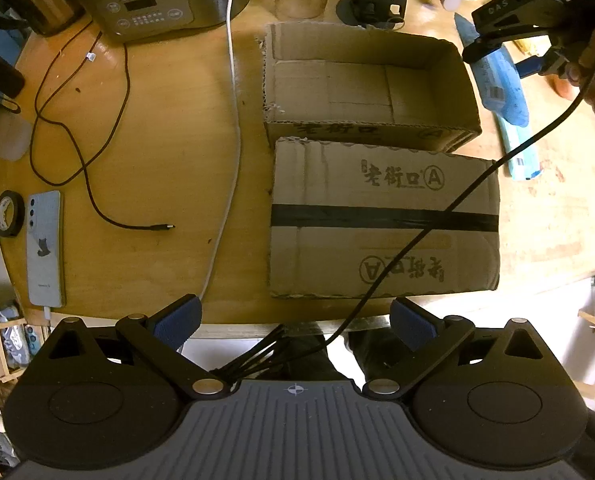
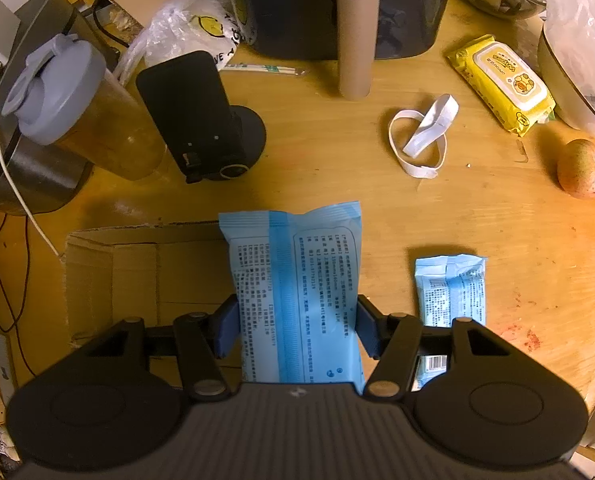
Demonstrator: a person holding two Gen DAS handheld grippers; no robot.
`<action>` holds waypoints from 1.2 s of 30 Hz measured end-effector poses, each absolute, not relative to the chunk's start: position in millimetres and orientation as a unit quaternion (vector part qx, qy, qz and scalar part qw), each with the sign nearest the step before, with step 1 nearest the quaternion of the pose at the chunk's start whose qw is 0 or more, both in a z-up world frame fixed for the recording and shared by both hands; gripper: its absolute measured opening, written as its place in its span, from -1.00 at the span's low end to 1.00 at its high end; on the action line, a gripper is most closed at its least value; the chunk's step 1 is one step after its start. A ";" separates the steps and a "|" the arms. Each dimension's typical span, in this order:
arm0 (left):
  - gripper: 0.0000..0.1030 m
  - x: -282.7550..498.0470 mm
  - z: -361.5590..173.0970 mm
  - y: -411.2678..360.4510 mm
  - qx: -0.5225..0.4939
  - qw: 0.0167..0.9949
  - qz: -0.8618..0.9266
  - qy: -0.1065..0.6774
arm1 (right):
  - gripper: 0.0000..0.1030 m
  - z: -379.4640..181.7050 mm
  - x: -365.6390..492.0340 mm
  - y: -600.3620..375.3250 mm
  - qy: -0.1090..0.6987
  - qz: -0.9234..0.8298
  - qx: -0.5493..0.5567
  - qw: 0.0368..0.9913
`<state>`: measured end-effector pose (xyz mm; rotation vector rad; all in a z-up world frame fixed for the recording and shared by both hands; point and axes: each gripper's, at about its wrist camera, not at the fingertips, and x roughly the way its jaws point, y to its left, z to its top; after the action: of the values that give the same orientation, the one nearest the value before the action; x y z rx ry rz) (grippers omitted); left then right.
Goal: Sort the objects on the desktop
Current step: 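Lower the held blue packet into the open cardboard box with the right gripper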
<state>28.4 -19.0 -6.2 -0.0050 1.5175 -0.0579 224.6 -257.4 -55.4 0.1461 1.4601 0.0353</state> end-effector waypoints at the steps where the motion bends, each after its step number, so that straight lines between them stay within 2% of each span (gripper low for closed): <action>1: 1.00 28.4 -6.4 -18.5 -0.003 0.726 -0.026 0.688 | 0.11 -55.3 224.7 -255.9 0.666 0.016 0.066 0.743; 36: 1.00 28.5 -8.2 2.2 -0.021 0.727 -0.014 0.686 | 0.11 -64.4 226.6 -199.7 0.666 0.024 0.062 0.743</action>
<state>28.5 2.2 -8.2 -0.0452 1.5117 -0.0306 226.6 -199.7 -64.4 0.1349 1.4605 0.0525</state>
